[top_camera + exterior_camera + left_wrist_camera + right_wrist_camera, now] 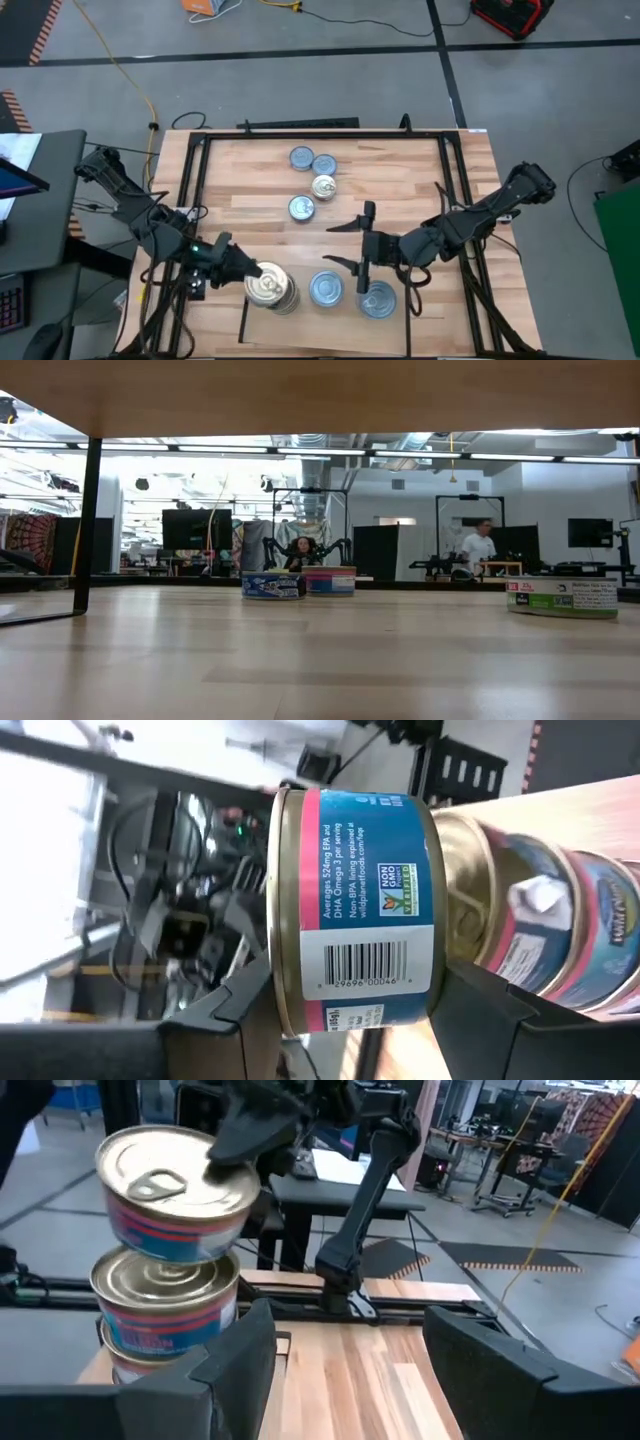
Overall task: Stack canned seafood by type on shelf
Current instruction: Put the top blue and pink tuna can on the top of the left stacked tuna cans on the shelf
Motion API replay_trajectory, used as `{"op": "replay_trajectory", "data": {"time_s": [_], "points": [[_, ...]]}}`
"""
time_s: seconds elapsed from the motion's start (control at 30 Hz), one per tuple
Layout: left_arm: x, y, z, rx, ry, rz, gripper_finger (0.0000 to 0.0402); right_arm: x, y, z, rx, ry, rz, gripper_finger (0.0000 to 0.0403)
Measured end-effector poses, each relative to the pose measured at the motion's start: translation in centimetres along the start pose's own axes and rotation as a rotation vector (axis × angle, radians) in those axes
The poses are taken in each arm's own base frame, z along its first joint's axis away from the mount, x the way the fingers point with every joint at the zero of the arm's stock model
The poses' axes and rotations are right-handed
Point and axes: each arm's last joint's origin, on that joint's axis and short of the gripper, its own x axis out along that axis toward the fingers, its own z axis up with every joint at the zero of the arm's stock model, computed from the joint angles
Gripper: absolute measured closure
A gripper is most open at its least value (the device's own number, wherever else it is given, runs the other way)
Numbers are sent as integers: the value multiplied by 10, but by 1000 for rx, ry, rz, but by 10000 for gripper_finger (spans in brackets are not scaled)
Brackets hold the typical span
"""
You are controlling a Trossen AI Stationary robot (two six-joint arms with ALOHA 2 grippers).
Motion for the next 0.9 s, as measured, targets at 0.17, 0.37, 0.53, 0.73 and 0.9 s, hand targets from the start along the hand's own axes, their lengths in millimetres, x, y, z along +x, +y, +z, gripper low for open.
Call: {"op": "replay_trajectory", "data": {"time_s": [0.17,0.37,0.53,0.73,0.9], "points": [[-1,-1,2,119,-45,-12,201,1,-2,0,18,5,-7,119],[0,-1,2,208,-44,-14,201,1,-2,-1,50,13,-7,119],[6,-5,2,287,-33,-34,201,1,-2,-2,59,20,-7,119],[19,-8,-2,340,18,-31,201,1,-2,-2,75,23,-8,119],[21,-8,-2,336,21,-27,201,1,-2,-4,95,40,-8,119]]}}
